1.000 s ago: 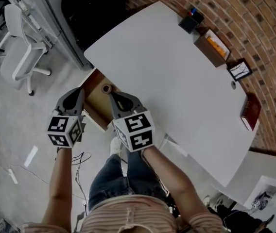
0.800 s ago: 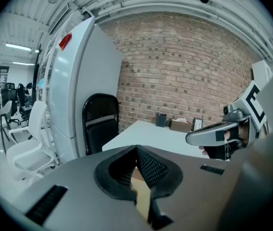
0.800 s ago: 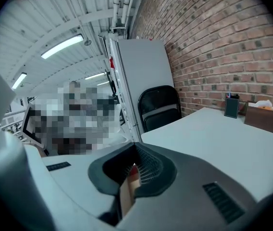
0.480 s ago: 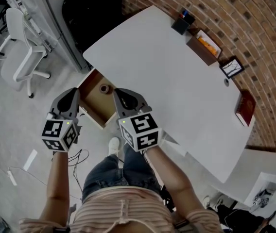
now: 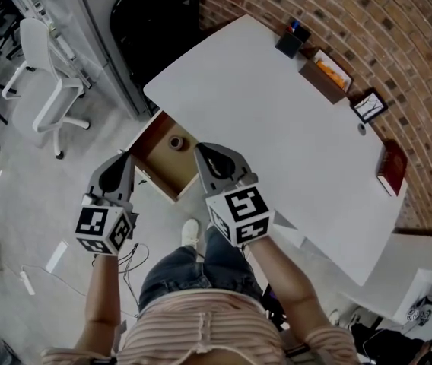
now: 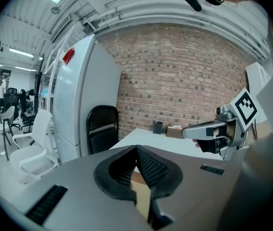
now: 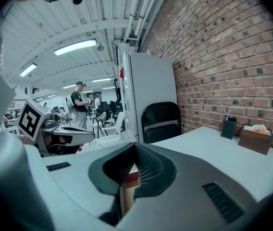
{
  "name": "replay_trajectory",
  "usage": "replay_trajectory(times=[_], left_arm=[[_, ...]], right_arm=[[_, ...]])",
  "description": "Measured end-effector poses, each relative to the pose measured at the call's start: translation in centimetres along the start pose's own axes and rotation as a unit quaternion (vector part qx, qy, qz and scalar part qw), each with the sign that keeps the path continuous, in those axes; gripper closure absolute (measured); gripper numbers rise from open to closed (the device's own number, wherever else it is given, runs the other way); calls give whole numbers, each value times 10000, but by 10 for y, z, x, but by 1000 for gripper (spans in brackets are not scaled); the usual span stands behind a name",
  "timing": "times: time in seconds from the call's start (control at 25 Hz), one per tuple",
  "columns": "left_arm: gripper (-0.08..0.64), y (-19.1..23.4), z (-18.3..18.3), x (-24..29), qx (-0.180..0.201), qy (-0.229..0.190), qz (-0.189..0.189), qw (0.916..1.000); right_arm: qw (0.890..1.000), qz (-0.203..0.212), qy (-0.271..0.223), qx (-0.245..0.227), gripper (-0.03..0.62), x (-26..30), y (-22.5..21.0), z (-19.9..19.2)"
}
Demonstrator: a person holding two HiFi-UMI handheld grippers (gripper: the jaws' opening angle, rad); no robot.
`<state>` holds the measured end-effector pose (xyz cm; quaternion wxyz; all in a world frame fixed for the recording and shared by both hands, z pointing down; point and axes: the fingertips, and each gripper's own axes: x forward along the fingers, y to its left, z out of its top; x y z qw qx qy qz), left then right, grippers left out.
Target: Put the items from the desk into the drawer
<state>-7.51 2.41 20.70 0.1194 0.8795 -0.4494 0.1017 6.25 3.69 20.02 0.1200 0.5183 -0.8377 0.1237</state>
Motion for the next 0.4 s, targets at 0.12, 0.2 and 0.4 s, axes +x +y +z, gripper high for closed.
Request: replay_trajectory(times=[0.12, 0.2, 0.4], left_arm=[[552, -1, 1, -5, 70, 5, -17, 10000], [552, 0, 1, -7, 109, -8, -26, 9999], [552, 6, 0, -11, 160, -14, -54, 9999]], right_arm=[[10000, -7, -28, 21, 575, -2, 4, 1], [10000, -24, -51, 48, 575, -3, 6, 1], [9999, -64, -96, 59, 575, -3, 13, -1]])
